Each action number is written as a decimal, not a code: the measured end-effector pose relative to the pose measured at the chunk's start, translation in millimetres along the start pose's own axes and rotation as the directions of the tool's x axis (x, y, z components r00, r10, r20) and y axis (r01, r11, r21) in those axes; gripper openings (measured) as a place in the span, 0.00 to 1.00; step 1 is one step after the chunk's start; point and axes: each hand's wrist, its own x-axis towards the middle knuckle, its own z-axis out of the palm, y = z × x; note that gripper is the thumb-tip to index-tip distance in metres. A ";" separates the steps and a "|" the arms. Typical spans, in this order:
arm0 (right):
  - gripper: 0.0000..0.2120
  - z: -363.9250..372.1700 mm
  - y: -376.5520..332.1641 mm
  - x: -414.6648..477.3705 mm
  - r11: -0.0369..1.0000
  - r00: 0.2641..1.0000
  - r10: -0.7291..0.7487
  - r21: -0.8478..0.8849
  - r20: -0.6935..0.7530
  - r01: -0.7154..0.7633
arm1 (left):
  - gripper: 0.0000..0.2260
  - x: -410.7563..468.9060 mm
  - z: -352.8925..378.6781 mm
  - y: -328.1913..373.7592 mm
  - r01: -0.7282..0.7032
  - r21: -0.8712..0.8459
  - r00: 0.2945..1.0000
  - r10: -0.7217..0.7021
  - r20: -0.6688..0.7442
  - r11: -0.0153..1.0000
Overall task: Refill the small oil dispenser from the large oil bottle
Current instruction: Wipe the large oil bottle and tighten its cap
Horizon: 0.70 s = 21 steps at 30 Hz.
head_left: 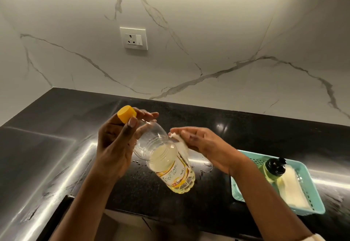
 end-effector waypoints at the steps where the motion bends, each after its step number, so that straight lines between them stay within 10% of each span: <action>1: 0.32 0.8 3.3 2.7 0.999 0.998 0.018 0.034 -0.060 -0.016 | 0.17 -0.8 -0.8 0.0 0.004 -0.006 1.000 -0.004 0.013 1.000; 11: 0.31 27.1 25.7 -3.7 0.944 0.987 0.156 0.286 0.043 -0.162 | 0.16 1.5 -15.7 5.5 0.045 -0.020 0.998 -0.044 0.051 0.999; 17: 0.24 51.6 -2.4 -21.5 0.994 0.992 -0.086 -0.071 -0.093 0.079 | 0.13 5.7 -16.5 7.6 -0.049 0.042 0.998 0.051 -0.036 0.998; 21: 0.43 85.4 7.1 -33.5 0.891 0.963 -0.244 -0.418 -0.113 0.177 | 0.14 9.0 -16.9 5.0 -0.092 0.062 0.984 0.100 -0.148 0.994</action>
